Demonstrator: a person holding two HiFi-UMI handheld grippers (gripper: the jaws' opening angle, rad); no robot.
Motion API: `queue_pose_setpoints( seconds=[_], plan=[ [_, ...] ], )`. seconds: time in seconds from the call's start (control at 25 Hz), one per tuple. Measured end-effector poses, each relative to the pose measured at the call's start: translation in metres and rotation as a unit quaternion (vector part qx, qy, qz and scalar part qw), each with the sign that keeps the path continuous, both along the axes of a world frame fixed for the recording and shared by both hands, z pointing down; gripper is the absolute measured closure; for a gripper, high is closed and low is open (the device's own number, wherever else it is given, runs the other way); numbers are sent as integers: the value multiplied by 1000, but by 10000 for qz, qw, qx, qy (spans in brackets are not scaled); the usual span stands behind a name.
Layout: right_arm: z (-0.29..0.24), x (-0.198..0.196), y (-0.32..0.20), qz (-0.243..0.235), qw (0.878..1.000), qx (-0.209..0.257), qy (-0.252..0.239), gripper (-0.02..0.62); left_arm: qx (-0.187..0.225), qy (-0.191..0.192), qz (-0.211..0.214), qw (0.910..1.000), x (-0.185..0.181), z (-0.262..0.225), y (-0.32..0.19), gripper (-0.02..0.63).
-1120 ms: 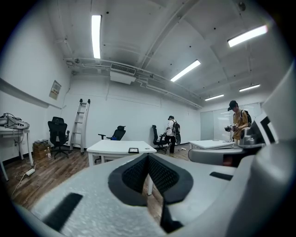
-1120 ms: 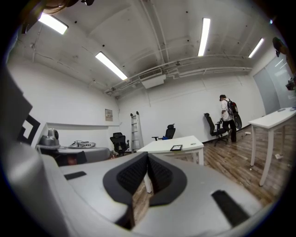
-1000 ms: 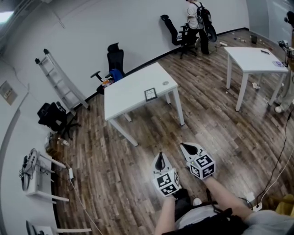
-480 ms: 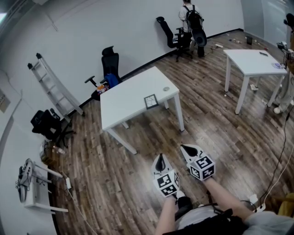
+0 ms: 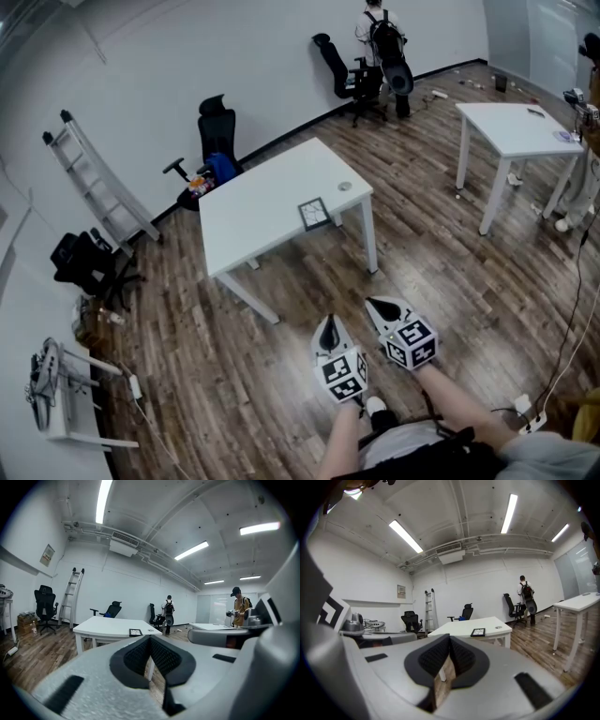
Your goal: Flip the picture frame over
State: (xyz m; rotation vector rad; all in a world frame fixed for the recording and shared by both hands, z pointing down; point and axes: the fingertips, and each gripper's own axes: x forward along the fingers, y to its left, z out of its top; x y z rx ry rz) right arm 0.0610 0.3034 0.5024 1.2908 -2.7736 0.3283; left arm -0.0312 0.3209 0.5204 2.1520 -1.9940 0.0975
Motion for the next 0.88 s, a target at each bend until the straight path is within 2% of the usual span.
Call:
queue_pose_setpoints(
  seconds=[0.4,0.88],
  plan=[
    [-1,-36,-20,146,9999,3,-18,591,-68,46,149,9999,-32,7,-17,604],
    [5,-48,-59,121,9999,-95,-5,591,-91,135,67,9998,-47,10,-56,604]
  ],
)
